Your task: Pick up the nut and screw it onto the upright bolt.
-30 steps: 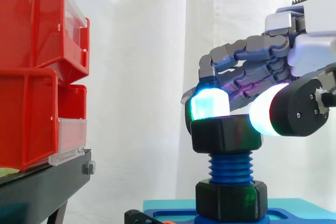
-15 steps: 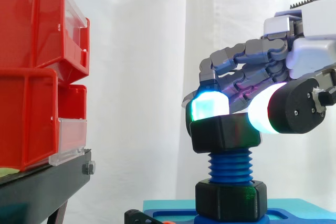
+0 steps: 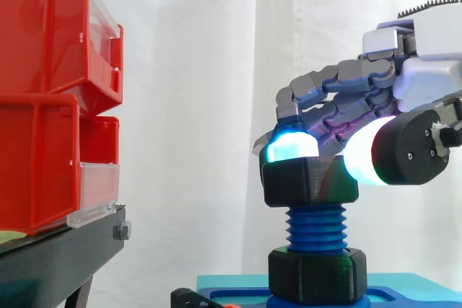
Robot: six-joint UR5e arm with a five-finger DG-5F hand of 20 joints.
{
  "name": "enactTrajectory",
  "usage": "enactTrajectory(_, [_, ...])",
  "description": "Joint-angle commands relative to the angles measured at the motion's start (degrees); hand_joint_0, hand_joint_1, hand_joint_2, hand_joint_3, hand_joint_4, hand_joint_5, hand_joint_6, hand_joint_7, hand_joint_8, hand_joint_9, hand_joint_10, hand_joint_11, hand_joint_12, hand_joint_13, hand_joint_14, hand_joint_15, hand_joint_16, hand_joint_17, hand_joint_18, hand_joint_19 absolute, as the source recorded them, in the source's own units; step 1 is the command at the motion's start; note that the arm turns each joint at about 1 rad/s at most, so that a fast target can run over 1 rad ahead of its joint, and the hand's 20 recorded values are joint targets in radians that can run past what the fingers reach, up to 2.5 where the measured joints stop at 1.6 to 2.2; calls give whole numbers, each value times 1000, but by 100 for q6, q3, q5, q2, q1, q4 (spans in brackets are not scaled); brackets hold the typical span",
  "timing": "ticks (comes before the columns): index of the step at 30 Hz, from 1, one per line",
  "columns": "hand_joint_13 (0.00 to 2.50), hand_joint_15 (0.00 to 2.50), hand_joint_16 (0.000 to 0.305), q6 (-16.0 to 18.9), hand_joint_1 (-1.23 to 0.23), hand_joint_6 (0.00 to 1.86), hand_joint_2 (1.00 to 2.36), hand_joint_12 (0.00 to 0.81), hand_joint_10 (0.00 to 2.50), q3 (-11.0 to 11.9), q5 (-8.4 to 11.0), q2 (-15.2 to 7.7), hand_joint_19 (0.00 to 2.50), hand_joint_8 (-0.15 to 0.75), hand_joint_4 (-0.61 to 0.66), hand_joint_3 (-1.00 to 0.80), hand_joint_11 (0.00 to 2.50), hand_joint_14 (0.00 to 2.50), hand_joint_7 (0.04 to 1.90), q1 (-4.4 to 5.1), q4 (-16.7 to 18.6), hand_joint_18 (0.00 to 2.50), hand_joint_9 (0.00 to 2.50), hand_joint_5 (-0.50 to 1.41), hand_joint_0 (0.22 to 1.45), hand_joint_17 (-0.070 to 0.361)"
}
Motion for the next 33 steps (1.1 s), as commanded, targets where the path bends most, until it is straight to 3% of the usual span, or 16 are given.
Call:
enactTrajectory(1, [429,0,51,-1,-741,502,1000,379,0,0,-3,3,0,325,302,-500,0,0,1220,-9,0,422,374,-173,542,115])
enactTrajectory(14, [355,0,57,8,-731,502,1000,393,0,0,-135,3,0,304,250,-500,0,0,766,-53,26,356,297,-228,496,127])
enactTrajectory(25, [183,0,61,-18,-638,501,1000,405,0,114,-346,3,0,285,213,-500,0,0,641,-114,26,139,181,-242,457,137])
enactTrajectory(27, [74,0,63,-53,-540,502,1000,412,0,132,-355,3,0,274,193,-500,0,0,665,-114,35,0,86,-256,434,141])
enactTrajectory(33, [38,0,68,-194,-390,501,1000,437,0,141,-442,3,0,288,196,-500,0,0,654,-70,193,0,41,-259,386,153])
